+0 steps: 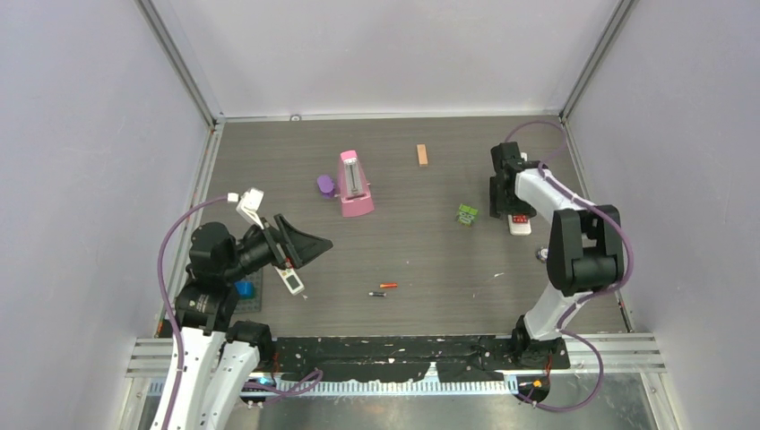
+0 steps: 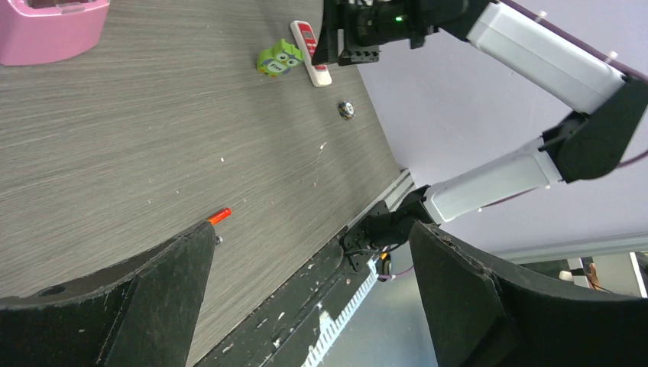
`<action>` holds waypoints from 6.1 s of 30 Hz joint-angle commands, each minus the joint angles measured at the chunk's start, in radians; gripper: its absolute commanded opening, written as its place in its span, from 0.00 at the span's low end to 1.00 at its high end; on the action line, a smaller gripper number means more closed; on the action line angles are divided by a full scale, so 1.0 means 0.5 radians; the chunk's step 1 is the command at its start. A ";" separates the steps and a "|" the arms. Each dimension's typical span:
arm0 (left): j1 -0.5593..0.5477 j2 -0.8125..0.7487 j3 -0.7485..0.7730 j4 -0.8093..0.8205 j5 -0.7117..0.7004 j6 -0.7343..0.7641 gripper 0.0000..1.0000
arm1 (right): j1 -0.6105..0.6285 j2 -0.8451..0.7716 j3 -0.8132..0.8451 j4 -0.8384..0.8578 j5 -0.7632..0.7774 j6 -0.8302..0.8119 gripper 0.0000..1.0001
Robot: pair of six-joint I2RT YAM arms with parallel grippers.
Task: Load the batteries into the remote control
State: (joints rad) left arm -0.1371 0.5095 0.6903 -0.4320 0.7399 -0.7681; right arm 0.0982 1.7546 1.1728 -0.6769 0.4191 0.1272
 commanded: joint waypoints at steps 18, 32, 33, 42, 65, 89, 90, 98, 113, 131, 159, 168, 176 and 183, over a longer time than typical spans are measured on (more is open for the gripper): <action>0.000 0.016 0.066 -0.222 -0.374 0.306 1.00 | 0.141 -0.836 -0.084 0.420 -0.999 0.299 0.66; -0.002 0.520 -0.161 -0.593 -1.729 0.045 1.00 | 0.885 -0.834 -0.265 0.643 -0.893 0.524 0.64; -0.002 0.598 -0.167 -0.551 -1.726 0.038 0.99 | 0.911 -0.831 -0.275 0.649 -0.902 0.526 0.64; -0.109 1.116 -0.234 -0.177 -1.742 -0.071 0.81 | 0.944 -0.906 -0.384 0.649 -0.940 0.565 0.63; -0.224 1.295 -0.113 -0.066 -1.601 0.216 0.00 | 0.945 -1.030 -0.355 0.606 -0.987 0.527 0.65; -0.234 0.615 0.029 2.190 0.926 -1.013 0.00 | 1.223 -1.105 -0.305 2.363 -2.064 1.415 0.87; -0.232 0.630 0.033 2.290 0.942 -1.106 0.00 | 1.251 -1.093 -0.292 2.416 -2.064 1.438 0.87; -0.234 0.793 0.041 3.035 0.978 -1.762 0.00 | 1.377 -0.999 -0.204 2.621 -2.065 1.626 0.87; -0.234 0.751 -0.023 2.921 0.935 -1.666 0.00 | 1.495 -1.097 -0.212 2.515 -1.945 1.448 0.87; -0.232 0.656 0.047 2.376 0.962 -1.264 0.00 | 1.540 -1.021 -0.059 2.296 -1.889 1.423 0.74; -0.246 0.289 0.116 0.998 -0.063 0.096 0.88 | 1.552 -1.091 -0.016 1.311 -0.867 2.345 0.05; -0.500 0.150 -0.075 1.207 -0.456 0.245 0.87 | 1.565 -1.011 0.051 1.072 -0.669 2.798 0.05; -0.759 0.233 -0.092 1.183 -0.727 0.284 0.84 | 1.598 -0.956 0.098 1.032 -0.562 2.912 0.05; -0.839 0.260 -0.046 1.026 -1.015 0.330 0.54 | 1.614 -0.933 0.103 1.045 -0.564 2.968 0.05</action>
State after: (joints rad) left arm -0.5468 0.6426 0.6502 0.0971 0.3519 -0.6395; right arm 0.8970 1.2869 1.1744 -0.1864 0.0998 1.5665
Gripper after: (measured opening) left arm 0.638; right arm 0.463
